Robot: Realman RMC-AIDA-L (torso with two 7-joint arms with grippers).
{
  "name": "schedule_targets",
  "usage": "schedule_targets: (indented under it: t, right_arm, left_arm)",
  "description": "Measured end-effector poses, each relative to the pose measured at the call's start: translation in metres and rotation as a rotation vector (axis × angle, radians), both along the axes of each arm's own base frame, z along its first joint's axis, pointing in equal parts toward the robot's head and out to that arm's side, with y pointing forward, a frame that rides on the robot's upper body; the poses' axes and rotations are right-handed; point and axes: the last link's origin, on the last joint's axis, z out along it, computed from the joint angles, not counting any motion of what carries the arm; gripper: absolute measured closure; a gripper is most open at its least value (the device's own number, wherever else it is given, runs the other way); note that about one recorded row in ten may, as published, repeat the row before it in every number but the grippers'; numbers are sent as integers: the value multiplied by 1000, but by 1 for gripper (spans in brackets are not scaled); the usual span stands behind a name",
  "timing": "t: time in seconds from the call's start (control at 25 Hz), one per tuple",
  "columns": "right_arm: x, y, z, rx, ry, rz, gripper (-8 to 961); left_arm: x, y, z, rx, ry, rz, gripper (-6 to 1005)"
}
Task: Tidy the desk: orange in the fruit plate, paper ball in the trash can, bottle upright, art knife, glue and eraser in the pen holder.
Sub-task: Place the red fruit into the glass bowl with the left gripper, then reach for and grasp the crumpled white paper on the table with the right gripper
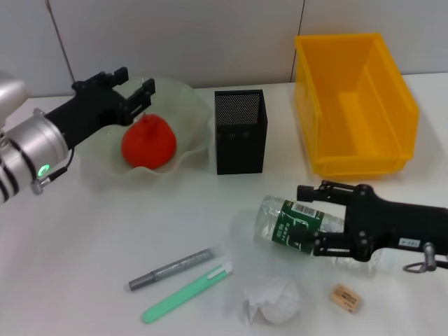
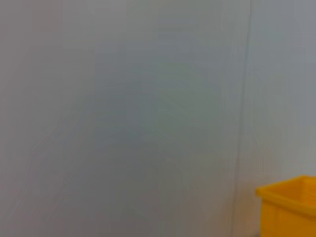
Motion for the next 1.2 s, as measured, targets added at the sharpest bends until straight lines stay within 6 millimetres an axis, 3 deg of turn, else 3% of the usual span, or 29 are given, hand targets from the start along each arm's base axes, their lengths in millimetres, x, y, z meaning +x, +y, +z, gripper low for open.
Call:
schedule_targets:
  t: [0.16, 0.28, 0.36, 0.48, 0.68, 0.92, 0.96, 1.0, 1.08, 1.2]
  right_arm:
    - [-2, 2, 13, -8, 1, -20, 177]
    - [-8, 5, 27, -41, -12, -21, 177]
    - [-14, 5, 40, -102, -56, -22, 177]
    - [-29, 5, 63, -208, -216, -4, 178]
    - [-52, 10, 75, -277, -427, -12, 178]
    - [-104, 23, 64, -348, -706, -9, 177]
    - [-122, 28, 58, -359, -786, -12, 178]
    - [-122, 28, 58, -359, -786, -12, 179]
    - [-144, 32, 42, -380, -894, -36, 180]
    - [-153, 32, 30, -390, -953, -51, 181]
  left_arm:
    - [-6, -16, 2, -20, -32, -48, 456]
    - [-6, -16, 2, -20, -32, -48, 329]
    - [-25, -54, -1, -93, -24, -128, 245]
    - [-35, -66, -4, -121, -9, -119, 205]
    - [-45, -74, -5, -129, -3, -100, 153]
    - [-46, -76, -7, -132, -1, -94, 157]
    - [-46, -76, -7, -132, 0, -94, 157]
    - [-46, -76, -7, -133, 0, -94, 157]
    - [-46, -77, -8, -139, 1, -95, 157]
    - [-45, -77, -8, -148, 0, -100, 157]
